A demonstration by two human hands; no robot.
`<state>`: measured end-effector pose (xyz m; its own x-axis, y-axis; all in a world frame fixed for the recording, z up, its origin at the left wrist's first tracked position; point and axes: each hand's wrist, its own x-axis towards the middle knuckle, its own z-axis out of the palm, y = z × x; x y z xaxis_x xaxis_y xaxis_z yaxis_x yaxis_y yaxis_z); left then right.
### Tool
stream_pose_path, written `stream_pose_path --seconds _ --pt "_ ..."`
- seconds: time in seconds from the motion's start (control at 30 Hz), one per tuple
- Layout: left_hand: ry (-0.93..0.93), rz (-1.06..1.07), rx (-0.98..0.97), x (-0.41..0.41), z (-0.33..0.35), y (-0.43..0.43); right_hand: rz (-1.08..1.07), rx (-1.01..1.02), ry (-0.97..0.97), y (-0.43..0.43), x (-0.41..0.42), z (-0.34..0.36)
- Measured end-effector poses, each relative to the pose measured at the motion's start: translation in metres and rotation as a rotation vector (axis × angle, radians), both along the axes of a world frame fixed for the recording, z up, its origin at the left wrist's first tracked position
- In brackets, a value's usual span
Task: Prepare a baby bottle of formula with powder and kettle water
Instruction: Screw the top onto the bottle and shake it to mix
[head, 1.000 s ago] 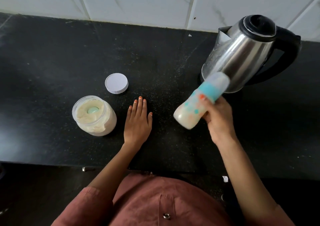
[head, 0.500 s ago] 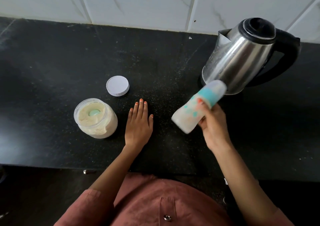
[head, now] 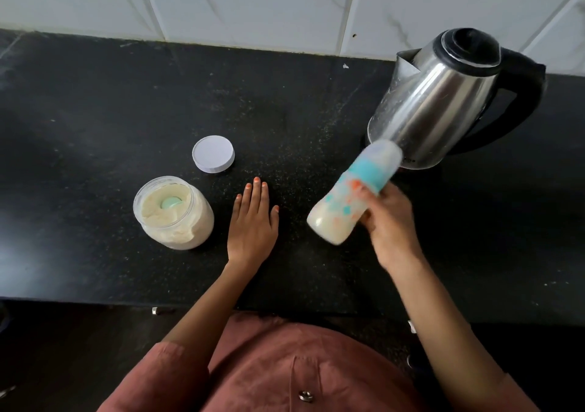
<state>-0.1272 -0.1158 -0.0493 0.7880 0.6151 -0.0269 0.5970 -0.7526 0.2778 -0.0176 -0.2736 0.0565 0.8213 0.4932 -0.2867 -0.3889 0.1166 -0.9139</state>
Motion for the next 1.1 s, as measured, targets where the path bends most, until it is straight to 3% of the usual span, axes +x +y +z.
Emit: stream_pose_path --seconds 0.1,0.27,0.47,0.63,0.8,0.87,0.97,1.03,1.1 --pt "0.01 -0.004 0.005 0.0 -0.001 -0.001 -0.197 0.152 0.044 0.0 0.015 0.006" --pt "0.001 0.0 0.004 -0.001 -0.002 0.001 0.121 -0.072 -0.076 -0.002 -0.009 0.002" --pt "0.003 -0.004 0.009 0.0 -0.002 0.0 -0.351 0.172 0.056 0.001 0.011 0.01" --pt "0.008 0.003 0.006 -0.001 -0.002 0.0 -0.023 -0.061 -0.085 -0.003 -0.008 0.005" --pt "0.012 -0.001 0.015 0.0 -0.001 -0.001 -0.364 0.154 0.026 -0.004 0.015 0.011" --pt "0.017 0.002 0.017 -0.001 -0.001 -0.001 -0.276 0.099 0.023 -0.002 0.004 0.006" --pt "0.011 0.009 0.009 0.0 0.0 -0.001 0.026 -0.081 -0.059 -0.006 -0.013 0.003" --pt "0.009 0.004 0.01 0.0 0.0 -0.001 -0.006 -0.058 -0.065 -0.007 -0.006 0.007" --pt "0.009 -0.001 0.013 0.0 -0.001 0.0 -0.193 0.063 0.007 -0.006 0.007 0.015"
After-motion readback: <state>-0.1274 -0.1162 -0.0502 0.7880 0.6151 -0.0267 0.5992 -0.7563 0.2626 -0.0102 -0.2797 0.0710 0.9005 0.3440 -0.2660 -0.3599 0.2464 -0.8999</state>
